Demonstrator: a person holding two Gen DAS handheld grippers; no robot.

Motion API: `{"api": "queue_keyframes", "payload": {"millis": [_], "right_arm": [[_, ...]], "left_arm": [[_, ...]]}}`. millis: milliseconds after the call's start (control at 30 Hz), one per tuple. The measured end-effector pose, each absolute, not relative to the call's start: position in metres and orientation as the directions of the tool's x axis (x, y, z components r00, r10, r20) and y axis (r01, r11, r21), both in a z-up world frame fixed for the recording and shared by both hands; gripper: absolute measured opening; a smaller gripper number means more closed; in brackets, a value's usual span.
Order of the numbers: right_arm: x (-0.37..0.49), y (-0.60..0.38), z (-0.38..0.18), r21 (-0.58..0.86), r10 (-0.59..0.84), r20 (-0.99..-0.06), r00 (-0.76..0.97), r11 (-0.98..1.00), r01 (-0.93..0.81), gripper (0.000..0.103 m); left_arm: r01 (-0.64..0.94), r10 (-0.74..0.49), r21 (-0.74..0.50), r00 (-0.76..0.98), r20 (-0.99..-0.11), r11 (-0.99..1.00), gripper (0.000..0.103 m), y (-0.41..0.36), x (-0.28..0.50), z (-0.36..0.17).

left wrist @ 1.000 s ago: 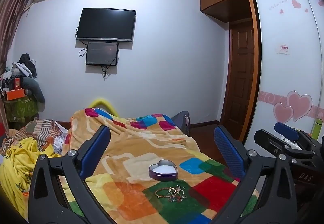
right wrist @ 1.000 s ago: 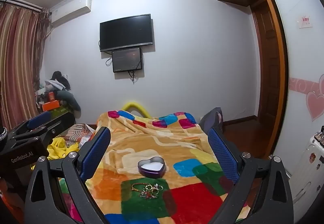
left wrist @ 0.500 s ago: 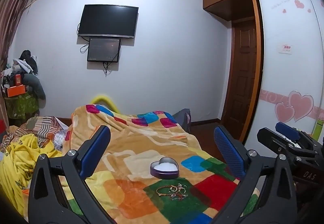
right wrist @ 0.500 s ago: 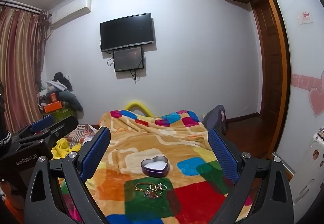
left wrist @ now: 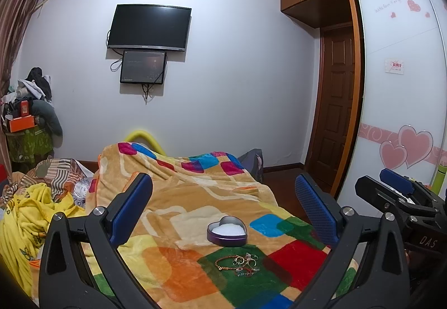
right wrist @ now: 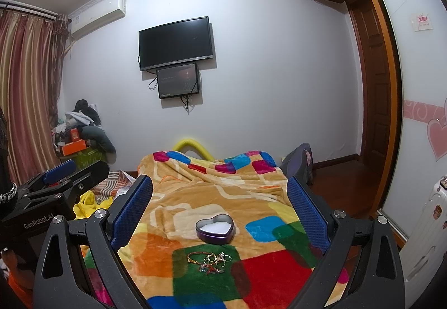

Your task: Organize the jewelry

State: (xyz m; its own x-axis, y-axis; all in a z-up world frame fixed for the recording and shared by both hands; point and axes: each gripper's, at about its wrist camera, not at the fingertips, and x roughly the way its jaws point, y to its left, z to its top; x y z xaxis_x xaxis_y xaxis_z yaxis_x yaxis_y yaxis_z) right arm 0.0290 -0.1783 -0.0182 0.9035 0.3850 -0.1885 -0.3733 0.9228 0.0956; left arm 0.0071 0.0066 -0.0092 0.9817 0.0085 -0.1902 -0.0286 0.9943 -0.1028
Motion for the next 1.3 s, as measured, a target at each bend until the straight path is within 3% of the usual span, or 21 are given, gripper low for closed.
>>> {"api": "queue_keyframes", "payload": {"millis": [1300], "right_arm": [[0.0259,-0.1765,-0.0195,0.104,0.393,-0.189,0.9,0.919,-0.38,0.096]], "left_arm": [[-0.021,0.0,-0.103,0.98,-0.2,0.994,0.103,0.0018,0.0112,-0.0094]]}}
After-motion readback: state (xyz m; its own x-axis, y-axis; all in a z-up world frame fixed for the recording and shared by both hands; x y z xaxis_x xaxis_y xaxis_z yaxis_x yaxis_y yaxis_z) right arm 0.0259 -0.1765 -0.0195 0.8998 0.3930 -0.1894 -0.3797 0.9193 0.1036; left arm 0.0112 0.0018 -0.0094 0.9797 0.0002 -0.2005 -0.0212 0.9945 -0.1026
